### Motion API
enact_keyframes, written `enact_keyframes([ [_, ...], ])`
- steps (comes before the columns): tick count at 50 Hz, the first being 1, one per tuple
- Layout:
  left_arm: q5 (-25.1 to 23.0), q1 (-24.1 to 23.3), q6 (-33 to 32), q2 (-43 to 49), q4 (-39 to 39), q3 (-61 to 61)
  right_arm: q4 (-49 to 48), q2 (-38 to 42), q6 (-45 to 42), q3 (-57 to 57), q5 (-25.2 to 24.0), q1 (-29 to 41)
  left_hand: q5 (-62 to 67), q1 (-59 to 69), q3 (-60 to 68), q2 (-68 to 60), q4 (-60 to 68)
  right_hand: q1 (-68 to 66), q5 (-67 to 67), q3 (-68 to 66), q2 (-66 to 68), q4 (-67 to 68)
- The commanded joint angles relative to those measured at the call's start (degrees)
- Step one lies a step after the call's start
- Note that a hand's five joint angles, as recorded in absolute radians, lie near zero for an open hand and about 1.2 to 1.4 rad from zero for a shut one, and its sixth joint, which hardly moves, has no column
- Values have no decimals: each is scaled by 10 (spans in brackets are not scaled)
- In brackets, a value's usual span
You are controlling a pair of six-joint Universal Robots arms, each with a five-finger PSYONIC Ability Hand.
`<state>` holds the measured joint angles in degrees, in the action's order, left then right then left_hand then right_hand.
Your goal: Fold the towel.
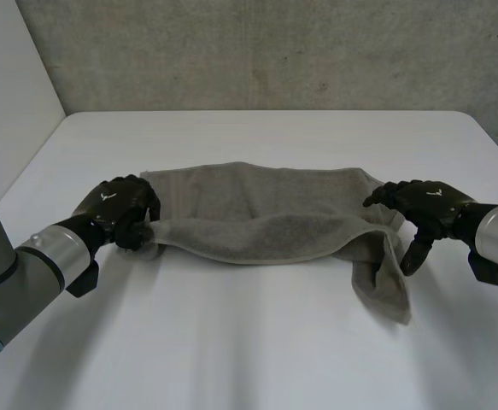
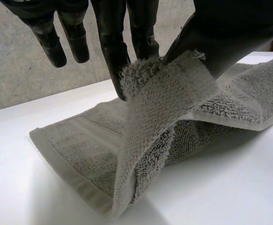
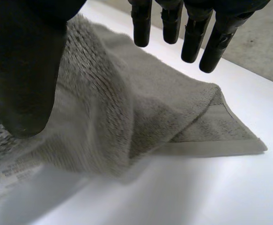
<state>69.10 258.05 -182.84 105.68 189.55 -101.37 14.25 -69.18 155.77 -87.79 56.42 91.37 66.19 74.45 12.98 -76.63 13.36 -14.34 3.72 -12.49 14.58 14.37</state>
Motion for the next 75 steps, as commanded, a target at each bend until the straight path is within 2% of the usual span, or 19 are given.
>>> enact_keyframes([
  [1, 0, -4, 1, -1, -6, 6, -79, -88, 146, -108, 4, -4, 38, 56, -30, -34, -34, 34, -28, 25, -37, -44],
  [5, 0, -4, 0, -1, -6, 6, -99, -112, 197, -139, 18, -6, 38, 56, -30, -34, -34, 38, -31, 25, -40, -44],
  [7, 0, -4, 0, -1, -6, 7, -115, -141, 227, -165, 43, -6, 38, 56, -30, -34, -34, 41, -35, 25, -43, -44],
  [15, 0, -4, 1, -1, -6, 7, -132, -182, 260, -209, 101, 11, 38, 56, -30, -34, -34, 43, -37, 25, -46, -44],
  [21, 0, -5, 2, -1, -6, 6, -166, -173, 272, -215, 142, 36, 38, 56, -30, -34, -34, 43, -37, 25, -46, -44],
  [23, 0, -8, 2, 0, -6, 5, -187, -148, 278, -216, 179, 45, 38, 56, -30, -34, -34, 43, -37, 25, -46, -44],
  [28, 1, -11, 2, 0, -6, 5, -207, -101, 291, -215, 218, 65, 38, 56, -30, -34, -34, 43, -37, 25, -46, -44],
  [34, 1, -11, 7, 0, -5, 5, -233, -81, 327, -215, 231, 81, 38, 56, -30, -34, -34, 43, -37, 25, -46, -44],
  [47, 2, -8, 24, -2, -6, 6, -264, -47, 331, -217, 268, 92, 38, 56, -30, -34, -34, 43, -37, 25, -46, -44],
  [51, 10, -4, 24, -3, -6, 6, -263, -49, 331, -233, 269, 94, 38, 56, -30, -34, -34, 43, -37, 25, -46, -44],
  [57, 23, 0, 25, -3, -6, 10, -265, -100, 321, -278, 264, 100, 38, 56, -30, -34, -34, 43, -37, 25, -46, -44],
  [72, 23, -1, 33, -3, -6, 9, -278, -91, 309, -289, 265, 98, 38, 56, -30, -34, -34, 41, -35, 25, -43, -44],
  [75, 24, 0, 34, -2, -6, 9, -295, -88, 305, -288, 264, 98, 38, 56, -30, -34, -34, -3, 9, 25, 0, -44],
])
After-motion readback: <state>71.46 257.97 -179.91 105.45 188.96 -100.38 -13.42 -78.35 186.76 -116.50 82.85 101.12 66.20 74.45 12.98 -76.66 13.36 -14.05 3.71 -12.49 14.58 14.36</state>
